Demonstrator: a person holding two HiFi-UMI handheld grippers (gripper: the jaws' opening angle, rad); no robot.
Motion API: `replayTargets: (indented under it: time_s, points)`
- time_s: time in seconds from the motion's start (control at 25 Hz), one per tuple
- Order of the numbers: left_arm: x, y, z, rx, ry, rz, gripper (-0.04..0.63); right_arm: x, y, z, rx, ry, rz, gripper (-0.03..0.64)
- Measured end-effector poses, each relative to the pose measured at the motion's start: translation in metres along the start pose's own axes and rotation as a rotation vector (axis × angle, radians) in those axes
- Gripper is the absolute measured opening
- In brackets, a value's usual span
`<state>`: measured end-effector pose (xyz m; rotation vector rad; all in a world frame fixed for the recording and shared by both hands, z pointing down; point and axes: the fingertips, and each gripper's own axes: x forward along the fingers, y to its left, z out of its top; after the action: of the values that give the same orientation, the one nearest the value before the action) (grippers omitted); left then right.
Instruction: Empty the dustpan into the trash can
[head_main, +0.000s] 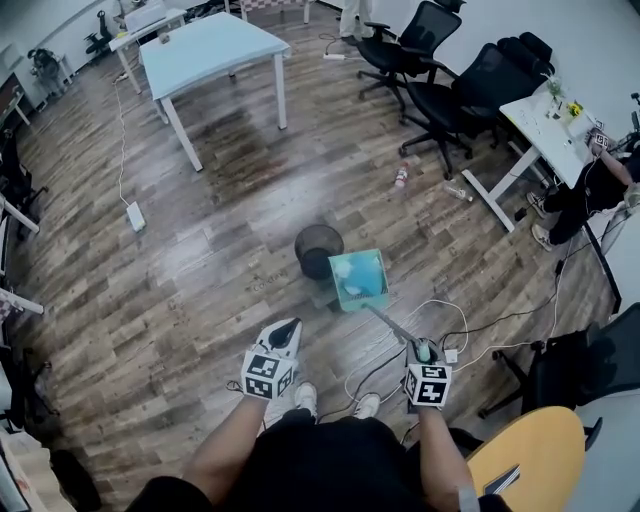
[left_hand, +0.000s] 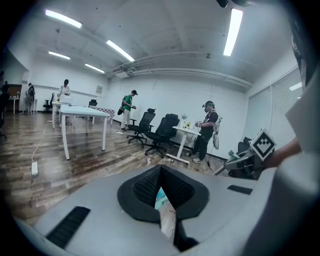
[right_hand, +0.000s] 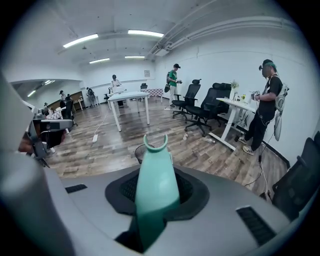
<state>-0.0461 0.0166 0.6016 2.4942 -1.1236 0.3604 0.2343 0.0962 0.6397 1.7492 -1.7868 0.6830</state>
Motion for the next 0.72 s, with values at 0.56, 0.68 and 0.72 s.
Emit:
replayTargets:
  time_s: [0.56,0.68,0.72]
  points:
    - [0.039,0.052,0.046,0.012,-0.03,0.026,0.011,0.059,-0.013,0.089,-0.009,-0.082,-0.033,0.1]
    - [0.054,0.064,0.052,0.013,-0.018,0.051,0.012,0.075,-0.02,0.102,-0.005,-0.086,-0.016,0.1]
    - [0.061,0.067,0.054,0.011,-0.014,0.059,0.012,0.081,-0.023,0.106,-0.006,-0.088,-0.008,0.1]
